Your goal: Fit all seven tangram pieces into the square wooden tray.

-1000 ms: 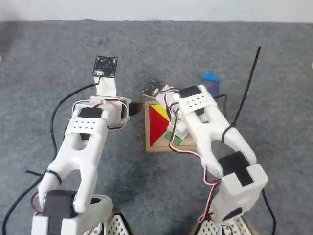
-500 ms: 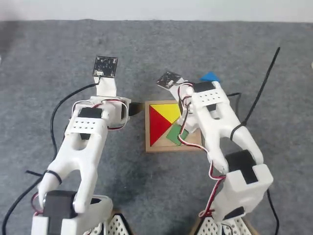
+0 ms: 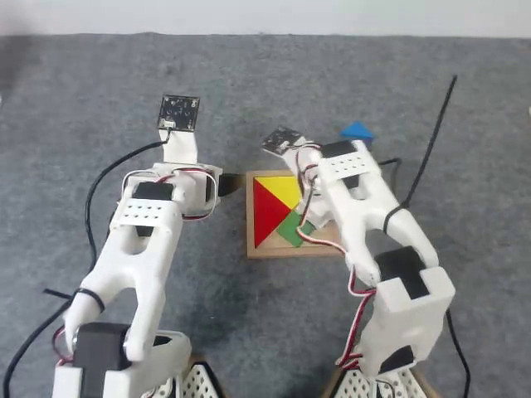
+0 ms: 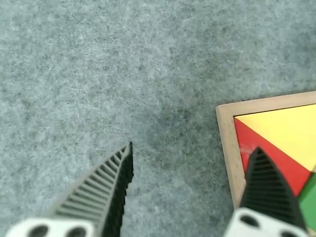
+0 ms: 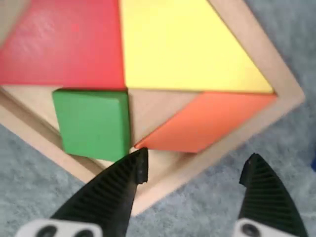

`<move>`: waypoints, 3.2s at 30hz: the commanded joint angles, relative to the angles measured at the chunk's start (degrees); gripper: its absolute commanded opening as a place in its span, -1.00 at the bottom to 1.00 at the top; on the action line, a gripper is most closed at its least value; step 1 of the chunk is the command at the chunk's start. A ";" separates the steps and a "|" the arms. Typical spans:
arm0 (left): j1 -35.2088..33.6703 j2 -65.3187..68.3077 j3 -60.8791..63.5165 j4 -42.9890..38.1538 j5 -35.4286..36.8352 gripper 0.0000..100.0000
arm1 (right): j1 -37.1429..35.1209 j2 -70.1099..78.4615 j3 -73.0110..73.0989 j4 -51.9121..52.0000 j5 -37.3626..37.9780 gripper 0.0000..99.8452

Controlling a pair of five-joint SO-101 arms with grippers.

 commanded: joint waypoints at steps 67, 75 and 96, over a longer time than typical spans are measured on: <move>-0.09 -0.35 -0.22 -0.97 -1.67 -0.31 | 12.26 39.87 -71.30 14.20 -17.76 -0.39; -0.09 -0.35 -0.22 -0.88 -1.67 -0.31 | 13.58 41.54 -71.30 14.37 -18.90 -0.39; -0.09 -0.35 -0.22 -0.88 -1.67 -0.31 | 13.32 45.23 -74.02 19.03 -24.53 -0.97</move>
